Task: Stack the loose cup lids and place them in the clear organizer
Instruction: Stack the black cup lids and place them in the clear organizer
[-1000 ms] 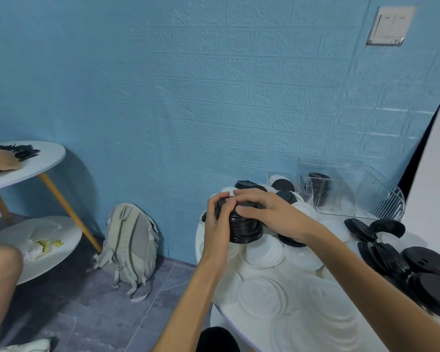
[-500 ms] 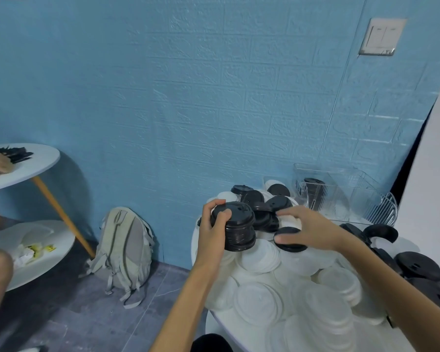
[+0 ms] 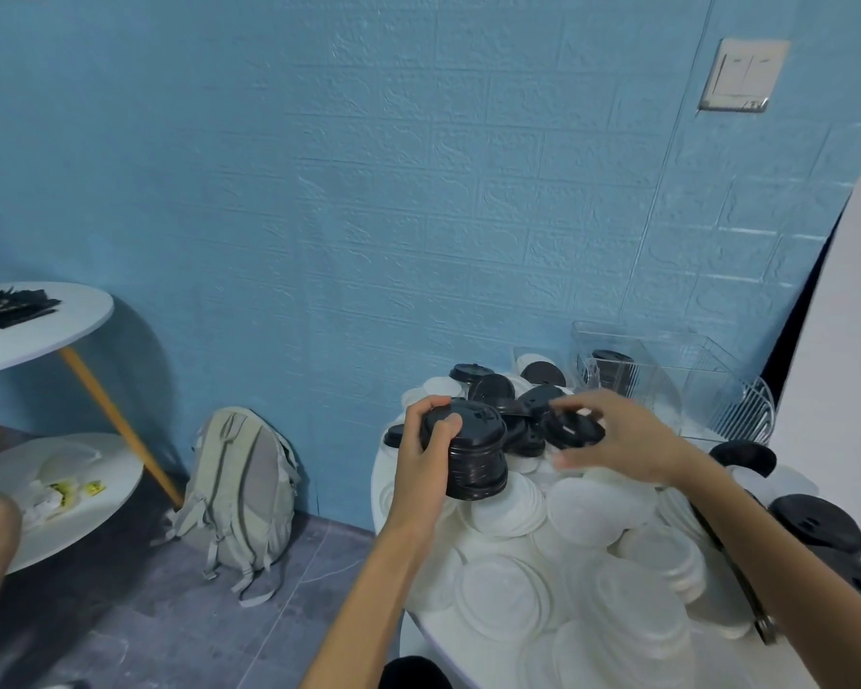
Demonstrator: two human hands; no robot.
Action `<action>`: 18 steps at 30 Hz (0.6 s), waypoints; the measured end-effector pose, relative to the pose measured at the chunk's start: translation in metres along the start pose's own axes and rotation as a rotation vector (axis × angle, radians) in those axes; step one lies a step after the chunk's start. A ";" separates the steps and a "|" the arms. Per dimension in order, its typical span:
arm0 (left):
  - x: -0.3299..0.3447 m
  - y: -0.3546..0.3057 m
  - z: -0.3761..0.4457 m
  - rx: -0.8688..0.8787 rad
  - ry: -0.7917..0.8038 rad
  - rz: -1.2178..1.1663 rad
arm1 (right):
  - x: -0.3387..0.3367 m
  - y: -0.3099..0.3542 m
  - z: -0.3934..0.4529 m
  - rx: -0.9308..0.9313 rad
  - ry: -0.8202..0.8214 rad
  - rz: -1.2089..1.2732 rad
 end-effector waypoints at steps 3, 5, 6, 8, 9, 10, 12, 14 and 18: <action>0.004 0.000 -0.002 -0.002 0.017 0.029 | -0.016 0.038 0.002 -0.059 -0.024 0.227; 0.007 0.000 -0.002 -0.005 0.029 0.034 | -0.012 0.061 0.003 -0.111 0.022 0.325; 0.008 0.000 -0.002 -0.005 0.032 0.033 | -0.006 0.070 0.004 -0.127 0.055 0.332; 0.009 -0.003 -0.003 -0.002 0.041 0.032 | 0.007 0.084 0.008 -0.141 0.099 0.312; 0.010 -0.003 -0.003 -0.002 0.046 0.034 | 0.012 0.086 0.011 -0.145 0.107 0.301; 0.010 -0.003 -0.003 -0.002 0.052 0.043 | 0.016 0.087 0.015 -0.142 0.107 0.296; 0.008 -0.002 -0.004 0.007 0.064 0.078 | 0.019 0.087 0.019 -0.121 0.104 0.293; 0.004 0.000 -0.002 0.023 0.060 0.101 | 0.021 0.089 0.019 -0.108 0.126 0.292; 0.002 0.001 -0.002 0.040 0.095 0.141 | 0.022 0.103 0.016 -0.162 0.165 0.274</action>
Point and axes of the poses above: each hand's wrist, its own z-axis towards the middle knuckle, its own x-axis out of the palm, y = z × x, the point moved 6 cm from there along z, towards the middle knuckle, and after that the axes turned 3 degrees about -y, right-handed, at the moved point
